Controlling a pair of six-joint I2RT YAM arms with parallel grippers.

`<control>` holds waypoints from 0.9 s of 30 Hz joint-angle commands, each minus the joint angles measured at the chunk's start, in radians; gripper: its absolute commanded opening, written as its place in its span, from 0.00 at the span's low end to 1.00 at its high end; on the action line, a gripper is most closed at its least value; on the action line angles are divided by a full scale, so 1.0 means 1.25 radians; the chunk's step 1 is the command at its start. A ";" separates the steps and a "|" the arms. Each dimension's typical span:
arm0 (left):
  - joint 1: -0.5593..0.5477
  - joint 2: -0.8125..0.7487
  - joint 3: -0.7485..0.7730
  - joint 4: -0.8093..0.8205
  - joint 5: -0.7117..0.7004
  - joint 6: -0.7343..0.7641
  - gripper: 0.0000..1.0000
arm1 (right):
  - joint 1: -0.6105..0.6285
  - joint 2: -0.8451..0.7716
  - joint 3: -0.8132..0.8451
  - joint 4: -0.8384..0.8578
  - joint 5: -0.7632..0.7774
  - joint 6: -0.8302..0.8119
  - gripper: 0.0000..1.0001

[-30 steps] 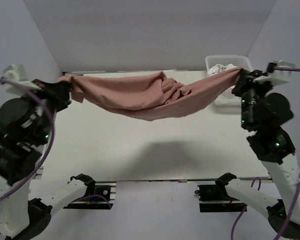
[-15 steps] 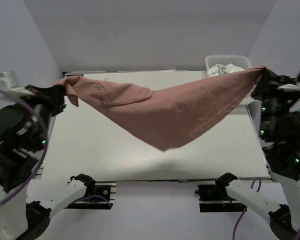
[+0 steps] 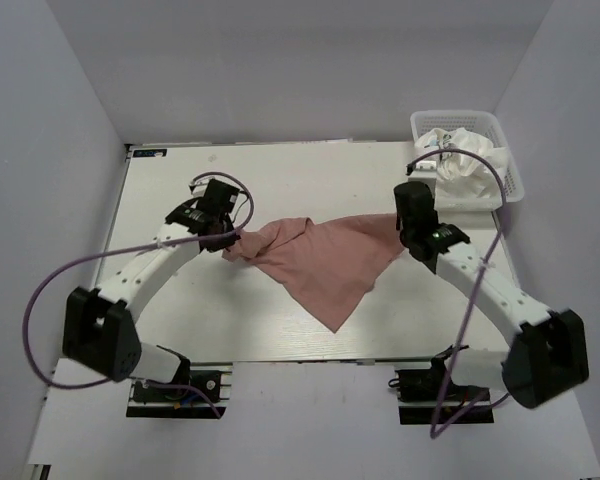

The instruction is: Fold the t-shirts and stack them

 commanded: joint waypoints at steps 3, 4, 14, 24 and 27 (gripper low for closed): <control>0.048 0.110 0.035 0.058 0.072 -0.022 0.62 | -0.066 0.166 0.036 0.009 -0.064 0.116 0.00; 0.058 0.120 0.035 0.058 0.072 -0.022 0.99 | -0.075 0.218 0.089 -0.011 -0.061 0.126 0.10; 0.067 -0.040 -0.042 -0.004 0.003 -0.007 1.00 | -0.050 0.086 0.045 -0.121 -0.290 0.126 0.90; 0.074 0.042 -0.159 0.091 -0.004 -0.013 1.00 | 0.172 -0.048 -0.160 -0.124 -0.537 0.112 0.90; 0.083 0.101 -0.152 0.118 -0.014 -0.013 1.00 | 0.255 -0.052 -0.177 -0.127 -0.535 0.113 0.90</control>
